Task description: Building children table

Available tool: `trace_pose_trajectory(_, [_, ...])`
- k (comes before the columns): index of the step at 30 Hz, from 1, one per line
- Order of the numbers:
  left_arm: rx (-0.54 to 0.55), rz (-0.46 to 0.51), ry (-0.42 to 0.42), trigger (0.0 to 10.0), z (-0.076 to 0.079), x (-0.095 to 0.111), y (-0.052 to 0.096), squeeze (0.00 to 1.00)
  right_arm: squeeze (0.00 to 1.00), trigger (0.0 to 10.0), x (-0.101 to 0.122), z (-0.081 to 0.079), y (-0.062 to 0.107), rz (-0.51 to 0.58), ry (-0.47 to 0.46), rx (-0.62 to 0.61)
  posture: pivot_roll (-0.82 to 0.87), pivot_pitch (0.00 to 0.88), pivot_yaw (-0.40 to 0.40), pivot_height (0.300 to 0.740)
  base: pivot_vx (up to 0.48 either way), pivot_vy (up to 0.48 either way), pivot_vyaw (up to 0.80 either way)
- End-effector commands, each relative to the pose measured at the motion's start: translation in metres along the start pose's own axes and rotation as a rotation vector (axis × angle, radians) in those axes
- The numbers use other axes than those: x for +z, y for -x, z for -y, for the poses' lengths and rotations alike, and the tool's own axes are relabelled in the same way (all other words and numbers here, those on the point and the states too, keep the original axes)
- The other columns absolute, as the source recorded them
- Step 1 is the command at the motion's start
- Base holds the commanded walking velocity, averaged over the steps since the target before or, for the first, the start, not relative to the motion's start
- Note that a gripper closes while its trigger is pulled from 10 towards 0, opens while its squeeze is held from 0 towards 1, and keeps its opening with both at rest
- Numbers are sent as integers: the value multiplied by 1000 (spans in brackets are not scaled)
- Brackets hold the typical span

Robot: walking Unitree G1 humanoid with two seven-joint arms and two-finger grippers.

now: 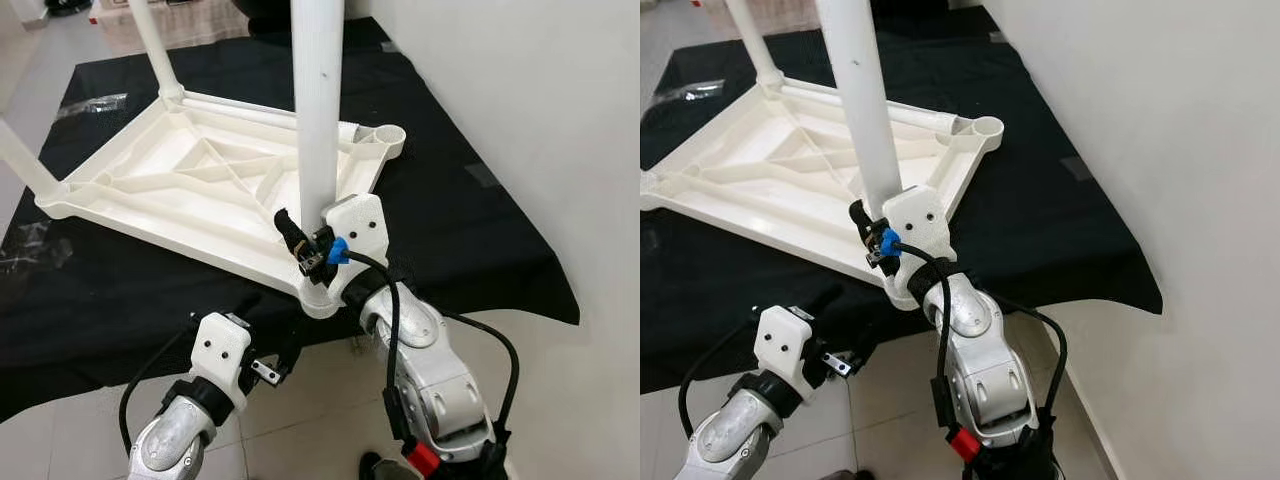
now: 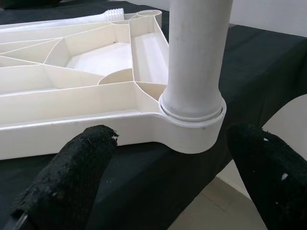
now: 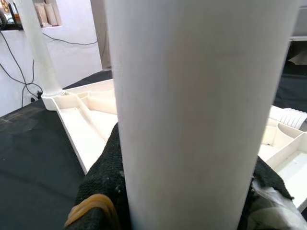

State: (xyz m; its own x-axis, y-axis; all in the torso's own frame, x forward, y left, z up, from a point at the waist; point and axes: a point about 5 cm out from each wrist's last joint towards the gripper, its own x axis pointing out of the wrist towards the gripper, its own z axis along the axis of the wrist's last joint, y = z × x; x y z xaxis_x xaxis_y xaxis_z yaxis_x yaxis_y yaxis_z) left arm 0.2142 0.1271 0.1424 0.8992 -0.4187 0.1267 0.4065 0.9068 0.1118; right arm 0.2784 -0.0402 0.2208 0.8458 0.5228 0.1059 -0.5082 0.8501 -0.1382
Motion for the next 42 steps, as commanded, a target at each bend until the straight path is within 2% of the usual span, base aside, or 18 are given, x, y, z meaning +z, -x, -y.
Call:
trace_pose_trajectory(1, [-6, -27, 7, 10000, -1, -6, 1, 0, 0, 0, -46, 4, -2, -242, -53, -8, 25, 244, 27, 740, 0, 0, 0])
trace_pose_trajectory(7, [9, -15, 2, 10000, -1, -4, -1, 0, 0, 0, -31, 5, -13, -189, -44, 61, 26, 247, 21, 740, 0, 0, 0])
trace_pose_trajectory(8, [12, -14, 1, 10000, -1, -4, -1, 0, 0, 10000, -21, 7, -17, -140, -46, 81, 27, 248, 16, 740, 0, 0, 0])
trace_pose_trajectory(11, [14, -13, 0, 10000, -1, -4, -2, 0, 20, 10000, -12, 8, -21, -96, -45, 121, 28, 248, 14, 740, 0, 0, 0])
trace_pose_trajectory(12, [15, -13, 0, 10000, -1, -4, -2, 0, 1000, 10000, -3, 11, -24, -56, -30, 164, 29, 249, 11, 740, 0, 0, 0])
trace_pose_trajectory(14, [15, -11, 2, 10000, 0, -3, -3, 0, 1000, 10000, 15, 17, -28, 35, -6, 340, 31, 251, 6, 740, 0, 0, 0])
trace_pose_trajectory(15, [15, -11, 2, 10000, 0, -3, -3, 0, 1000, 10000, 15, 17, -28, 35, -6, 340, 31, 251, 6, 740, 0, 0, 0])
trace_pose_trajectory(16, [15, -10, 3, 10000, 0, -3, -3, 0, 1000, 10000, 23, 20, -28, 74, 10, 423, 31, 251, 6, 740, 0, 0, 0])
trace_pose_trajectory(17, [15, -10, 3, 10000, 0, -3, -3, 0, 1000, 10000, 23, 20, -28, 74, 10, 423, 31, 251, 6, 740, 0, 0, 0])
trace_pose_trajectory(19, [16, -9, 3, 10000, 0, -3, -3, 0, 1000, 10000, 33, 26, -26, 106, 22, 552, 32, 252, 4, 740, 0, 0, 0])
trace_pose_trajectory(20, [16, -9, 3, 10000, 0, -3, -3, 0, 1000, 10000, 33, 26, -26, 106, 22, 552, 32, 252, 4, 740, 0, 0, 0])
trace_pose_trajectory(21, [17, -7, 4, 10000, 1, -3, -3, 0, 1000, 10000, 38, 31, -22, 117, 59, 650, 38, 256, 1, 740, 0, 0, 0])
trace_pose_trajectory(22, [17, -6, 5, 10000, 1, -2, -3, 0, 627, 10000, 42, 37, -18, 119, 77, 746, 41, 258, 1, 740, 0, 0, 0])
trace_pose_trajectory(23, [18, -6, 6, 10000, 1, -2, -3, 0, 0, 10000, 46, 44, -15, 112, 87, 824, 45, 259, 1, 740, 0, 0, 0])
trace_pose_trajectory(26, [18, -5, 7, 10000, 2, -2, -3, 0, 0, 10000, 50, 54, -13, 101, 98, 913, 46, 260, 3, 740, 0, 0, 0])
trace_pose_trajectory(31, [17, -6, 9, 10000, 2, -2, -3, 0, 0, 10000, 55, 64, -18, 102, 112, 954, 50, 259, 1, 740, 0, 0, 0])
trace_pose_trajectory(32, [17, -6, 9, 10000, 2, -2, -3, 0, 0, 0, 57, 67, -19, 112, 107, 966, 53, 260, 3, 740, 0, 0, 0])
trace_pose_trajectory(42, [17, -7, 9, 10000, 2, -2, -2, 0, 0, 0, 58, 72, -16, 118, 96, 1016, 48, 257, 7, 740, 0, 0, 0])
